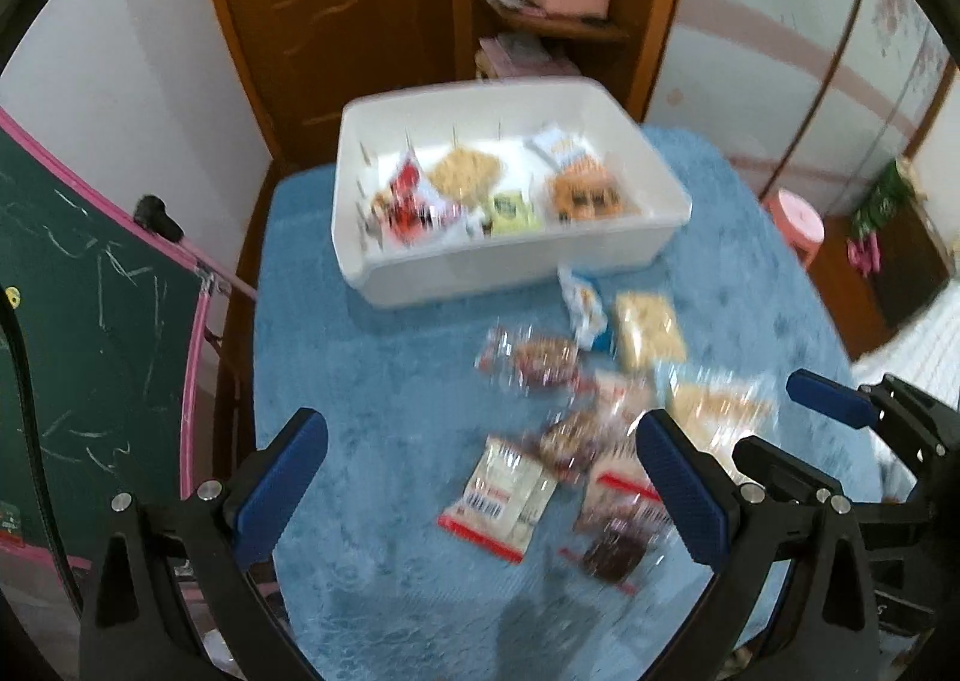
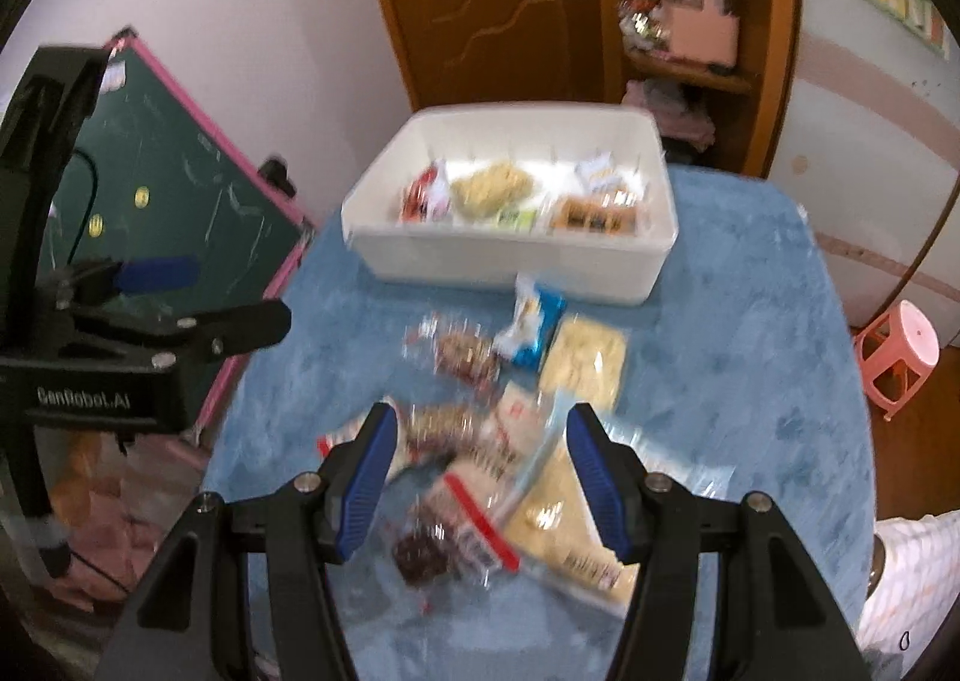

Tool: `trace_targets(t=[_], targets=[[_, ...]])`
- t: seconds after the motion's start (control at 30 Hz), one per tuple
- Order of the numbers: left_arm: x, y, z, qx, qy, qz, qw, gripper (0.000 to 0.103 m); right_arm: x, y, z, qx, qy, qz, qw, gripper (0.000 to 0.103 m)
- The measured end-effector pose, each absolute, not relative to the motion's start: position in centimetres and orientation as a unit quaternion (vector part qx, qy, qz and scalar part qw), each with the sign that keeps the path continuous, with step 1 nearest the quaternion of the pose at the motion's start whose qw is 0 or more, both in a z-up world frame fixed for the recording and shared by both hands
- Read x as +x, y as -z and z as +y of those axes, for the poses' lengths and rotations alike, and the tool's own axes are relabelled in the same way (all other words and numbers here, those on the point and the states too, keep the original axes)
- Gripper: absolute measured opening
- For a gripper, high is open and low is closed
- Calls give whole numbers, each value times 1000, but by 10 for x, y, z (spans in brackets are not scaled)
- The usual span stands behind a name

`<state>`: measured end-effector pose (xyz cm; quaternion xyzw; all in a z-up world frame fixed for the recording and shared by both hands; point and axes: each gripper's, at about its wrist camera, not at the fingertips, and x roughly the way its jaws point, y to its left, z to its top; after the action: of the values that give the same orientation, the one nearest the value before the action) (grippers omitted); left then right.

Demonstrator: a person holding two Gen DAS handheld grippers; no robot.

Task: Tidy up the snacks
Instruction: 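Withdraw both open tools from the bin toward the remaining snacks, then grasp the red-lidded dark snack bag with the right tool while the left tool grasps the LIPO packet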

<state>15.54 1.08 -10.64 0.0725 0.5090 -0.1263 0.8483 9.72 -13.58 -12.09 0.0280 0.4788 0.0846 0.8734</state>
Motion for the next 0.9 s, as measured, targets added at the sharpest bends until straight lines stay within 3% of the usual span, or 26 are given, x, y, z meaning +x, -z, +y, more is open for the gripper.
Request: trace_targets(t=[0.5,0.73,0.9], targets=[[154,230,15,171,185,601,759,102,54,237,-106,58,-121,600,789,59],[164,260,11,172,195,626,735,102,63,259,-99,57,-111,607,785,60],[176,270,17,155,191,638,730,102,66,263,-90,38,-110,604,788,73]])
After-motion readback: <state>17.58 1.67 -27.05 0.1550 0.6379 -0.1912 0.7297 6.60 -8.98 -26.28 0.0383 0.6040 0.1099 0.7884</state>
